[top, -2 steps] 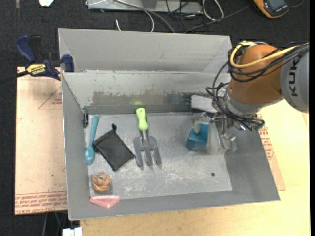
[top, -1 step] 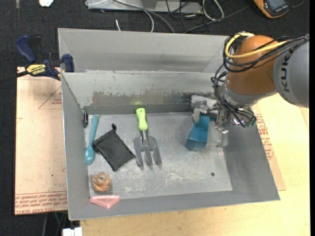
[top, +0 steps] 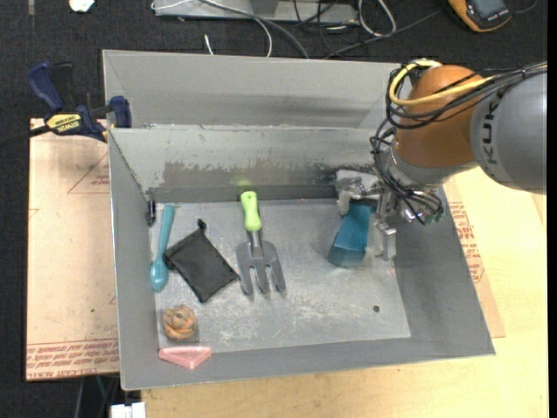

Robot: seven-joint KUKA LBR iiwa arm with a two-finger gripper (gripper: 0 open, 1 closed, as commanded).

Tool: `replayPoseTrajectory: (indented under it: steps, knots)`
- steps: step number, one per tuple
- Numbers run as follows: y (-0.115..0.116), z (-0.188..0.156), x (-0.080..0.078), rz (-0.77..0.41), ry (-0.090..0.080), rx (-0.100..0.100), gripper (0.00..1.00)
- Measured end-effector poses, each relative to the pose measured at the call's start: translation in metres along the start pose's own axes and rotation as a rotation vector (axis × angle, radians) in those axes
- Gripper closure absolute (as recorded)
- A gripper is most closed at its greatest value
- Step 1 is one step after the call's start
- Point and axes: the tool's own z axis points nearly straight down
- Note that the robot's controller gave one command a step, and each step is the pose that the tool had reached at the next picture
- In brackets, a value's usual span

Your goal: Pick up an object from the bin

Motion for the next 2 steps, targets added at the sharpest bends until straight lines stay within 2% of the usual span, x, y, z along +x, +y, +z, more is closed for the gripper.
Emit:
replayPoseTrajectory:
  steps: [1, 2]
  knots:
    - [-0.0092, 0.0365, -0.025, -0.233, -0.022, 0.003, 1.0]
    - [-0.0094, 0.0366, -0.0249, -0.232, -0.023, 0.003, 1.0]
